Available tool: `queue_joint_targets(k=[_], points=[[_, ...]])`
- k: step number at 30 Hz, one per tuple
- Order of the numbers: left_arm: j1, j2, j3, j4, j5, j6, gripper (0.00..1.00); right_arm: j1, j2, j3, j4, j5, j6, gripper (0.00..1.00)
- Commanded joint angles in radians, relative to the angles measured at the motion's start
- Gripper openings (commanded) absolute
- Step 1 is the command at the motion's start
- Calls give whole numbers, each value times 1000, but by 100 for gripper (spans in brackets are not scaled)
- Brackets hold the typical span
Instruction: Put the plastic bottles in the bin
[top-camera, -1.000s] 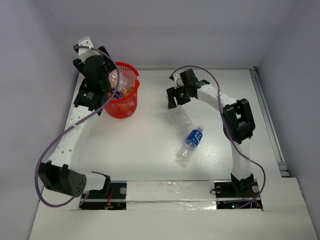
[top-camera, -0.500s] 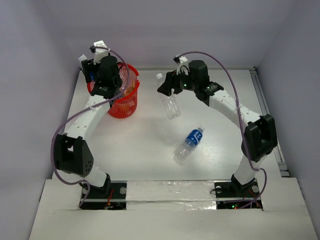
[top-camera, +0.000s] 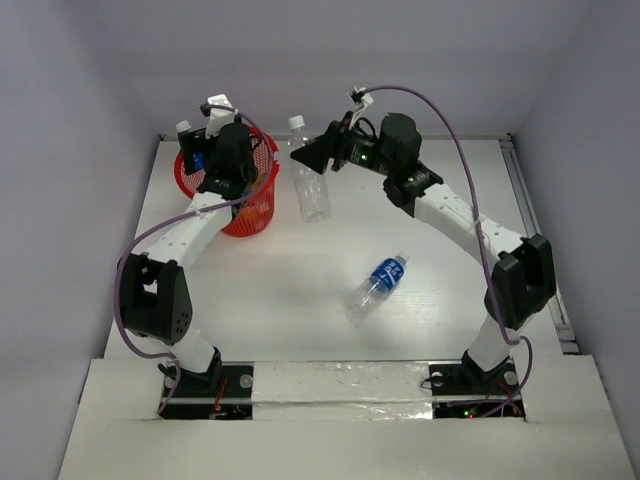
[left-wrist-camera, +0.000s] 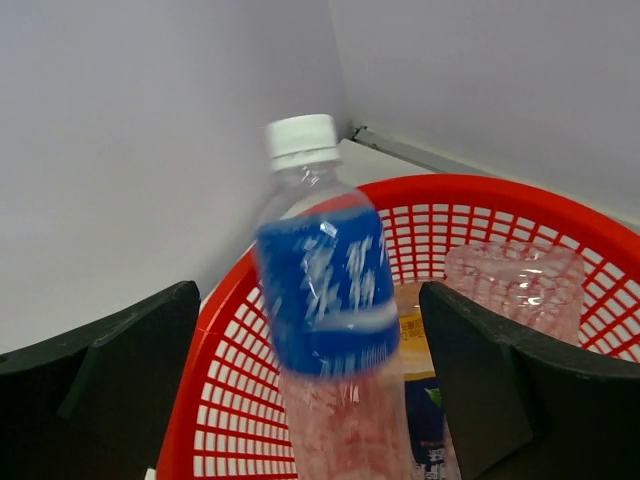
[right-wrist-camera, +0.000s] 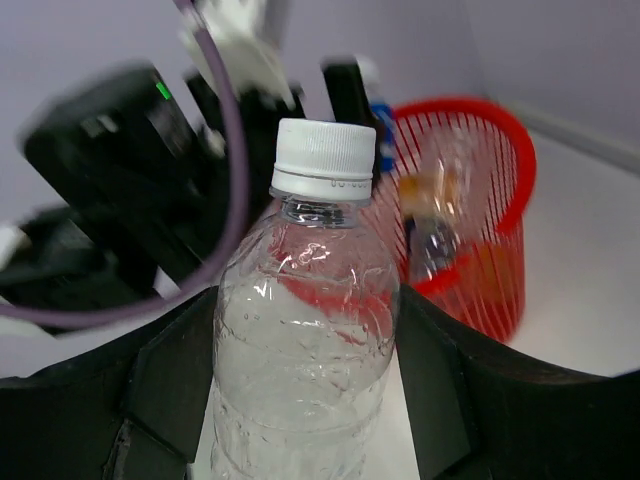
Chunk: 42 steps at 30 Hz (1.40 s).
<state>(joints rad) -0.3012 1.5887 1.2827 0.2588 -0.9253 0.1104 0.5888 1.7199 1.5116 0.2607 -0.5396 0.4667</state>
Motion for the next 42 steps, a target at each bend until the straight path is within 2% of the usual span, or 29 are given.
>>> queue_joint_targets(k=[1,4,9,14,15,16,20,25,28,32,37,38,42], points=[[-12,-22,-10,56,0,-28,91,-1,38,125,227,18,143,69],[-12,-47,4,33,12,-37,99,8,118,220,265,75,191,69],[-12,-130,76,-85,97,-147,99,8,266,427,287,133,266,69],[-3,-249,119,-173,279,-284,99,58,476,683,204,181,267,69],[-3,-298,112,-176,331,-313,98,59,509,770,189,202,259,69],[-3,-320,104,-171,356,-322,94,71,538,815,169,214,247,69],[-3,-365,101,-193,459,-363,86,104,664,987,52,288,175,70],[-3,-357,139,-224,561,-382,73,150,722,1004,28,386,72,71],[-3,-361,147,-234,604,-394,69,178,745,1000,-6,421,-2,72],[-3,-365,162,-256,664,-419,67,203,736,960,-35,432,-40,79],[-21,-371,172,-288,724,-448,68,203,715,946,-81,420,-89,93],[-21,-377,167,-294,726,-451,68,203,705,935,-81,418,-92,94],[-64,-436,120,-305,721,-453,68,203,563,800,-22,431,-102,99]])
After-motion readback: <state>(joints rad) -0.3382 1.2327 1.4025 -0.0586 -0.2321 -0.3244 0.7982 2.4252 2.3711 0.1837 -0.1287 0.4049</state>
